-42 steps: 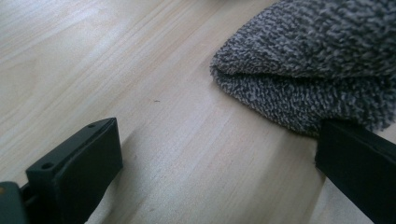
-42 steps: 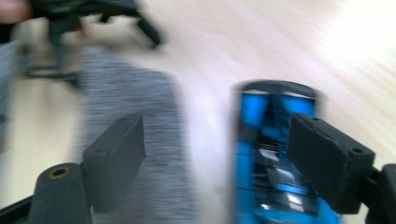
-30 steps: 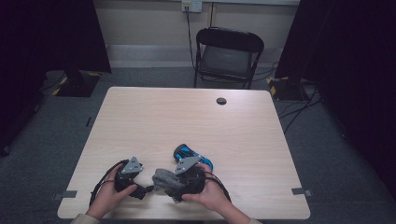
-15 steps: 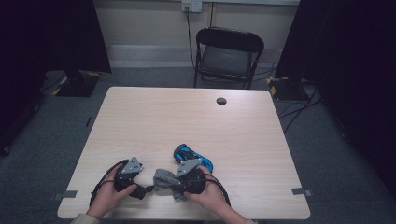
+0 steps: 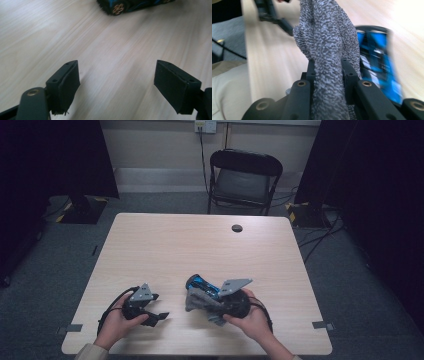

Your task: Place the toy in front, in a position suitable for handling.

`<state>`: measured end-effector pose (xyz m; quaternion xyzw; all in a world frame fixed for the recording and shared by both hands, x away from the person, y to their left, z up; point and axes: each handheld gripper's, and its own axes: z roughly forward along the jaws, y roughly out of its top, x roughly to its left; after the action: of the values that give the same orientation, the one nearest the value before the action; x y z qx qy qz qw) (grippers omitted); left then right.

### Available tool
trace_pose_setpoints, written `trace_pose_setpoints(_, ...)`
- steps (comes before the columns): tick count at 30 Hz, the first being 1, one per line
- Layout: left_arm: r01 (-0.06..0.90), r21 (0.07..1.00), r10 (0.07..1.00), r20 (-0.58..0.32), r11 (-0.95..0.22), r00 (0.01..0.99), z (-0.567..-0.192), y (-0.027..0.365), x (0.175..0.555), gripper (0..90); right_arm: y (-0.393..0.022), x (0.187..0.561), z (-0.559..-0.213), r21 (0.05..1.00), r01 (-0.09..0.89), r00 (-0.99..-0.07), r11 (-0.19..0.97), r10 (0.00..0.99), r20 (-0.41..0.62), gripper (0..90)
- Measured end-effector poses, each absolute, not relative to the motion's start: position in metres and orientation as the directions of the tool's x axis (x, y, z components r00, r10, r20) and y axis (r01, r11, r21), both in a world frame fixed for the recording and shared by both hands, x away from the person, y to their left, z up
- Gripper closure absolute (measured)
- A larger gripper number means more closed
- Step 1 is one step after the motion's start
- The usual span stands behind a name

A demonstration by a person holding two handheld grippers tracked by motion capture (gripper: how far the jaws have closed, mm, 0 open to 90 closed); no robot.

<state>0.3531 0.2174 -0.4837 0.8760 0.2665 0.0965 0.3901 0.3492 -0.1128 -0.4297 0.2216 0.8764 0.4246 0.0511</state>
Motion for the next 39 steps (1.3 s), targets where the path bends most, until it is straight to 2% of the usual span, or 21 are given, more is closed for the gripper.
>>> trace_pose_setpoints(2,0.377,0.747,0.523,-0.045,-0.548,0.851,-0.477,0.207,0.361,19.0,-0.137,0.353,-0.427,0.769,0.37,-0.867,0.521,0.491,0.084,73.9)
trace_pose_setpoints(8,0.348,0.749,0.489,-0.037,-0.564,0.872,-0.469,0.18,0.384,18.0,-0.167,0.359,-0.436,0.762,0.419,-0.809,0.495,0.584,0.066,73.7)
trace_pose_setpoints(14,0.334,0.736,0.484,-0.009,-0.589,0.875,-0.474,0.162,0.405,19.0,-0.179,0.362,-0.45,0.75,0.46,-0.764,0.474,0.642,0.063,73.6)
trace_pose_setpoints(20,0.348,0.733,0.483,-0.031,-0.584,0.875,-0.486,0.149,0.42,20.4,-0.184,0.365,-0.464,0.729,0.495,-0.726,0.474,0.686,0.048,73.1)
trace_pose_setpoints(25,0.341,0.734,0.469,-0.034,-0.587,0.882,-0.489,0.145,0.422,21.2,-0.193,0.37,-0.461,0.737,0.503,-0.697,0.451,0.716,0.038,72.6)
trace_pose_setpoints(27,0.331,0.735,0.457,-0.033,-0.592,0.889,-0.492,0.142,0.422,21.3,-0.197,0.374,-0.462,0.729,0.518,-0.687,0.448,0.726,0.042,69.7)
trace_pose_setpoints(28,0.332,0.733,0.455,-0.034,-0.594,0.89,-0.492,0.142,0.422,21.8,-0.196,0.375,-0.464,0.728,0.515,-0.694,0.452,0.718,0.045,66.1)
trace_pose_setpoints(29,0.329,0.731,0.452,-0.033,-0.597,0.892,-0.492,0.141,0.422,21.9,-0.194,0.374,-0.466,0.724,0.517,-0.693,0.456,0.72,0.042,57.2)
trace_pose_setpoints(30,0.329,0.731,0.452,-0.033,-0.597,0.892,-0.492,0.141,0.422,21.9,-0.194,0.374,-0.466,0.724,0.517,-0.693,0.456,0.72,0.042,57.2)
trace_pose_setpoints(31,0.322,0.73,0.449,-0.023,-0.602,0.893,-0.494,0.14,0.422,21.5,-0.189,0.373,-0.47,0.727,0.524,-0.697,0.444,0.714,0.066,44.5)
trace_pose_setpoints(32,0.322,0.73,0.449,-0.023,-0.602,0.893,-0.494,0.14,0.422,21.8,-0.189,0.373,-0.47,0.727,0.524,-0.697,0.444,0.714,0.066,44.5)
trace_pose_setpoints(33,0.318,0.724,0.447,-0.015,-0.613,0.895,-0.495,0.14,0.42,22.5,-0.183,0.37,-0.471,0.733,0.51,-0.703,0.45,0.709,0.055,31.6)
trace_pose_setpoints(36,0.315,0.731,0.442,-0.019,-0.606,0.897,-0.496,0.14,0.42,22.6,-0.176,0.367,-0.471,0.73,0.499,-0.718,0.467,0.694,0.046,28.3)
trace_pose_setpoints(37,0.317,0.737,0.445,-0.024,-0.598,0.895,-0.496,0.14,0.42,22.6,-0.169,0.364,-0.473,0.726,0.487,-0.729,0.486,0.684,0.031,23.0)
trace_pose_setpoints(39,0.314,0.735,0.439,-0.026,-0.601,0.898,-0.497,0.139,0.419,22.6,-0.165,0.363,-0.475,0.72,0.483,-0.731,0.498,0.682,0.019,22.0)
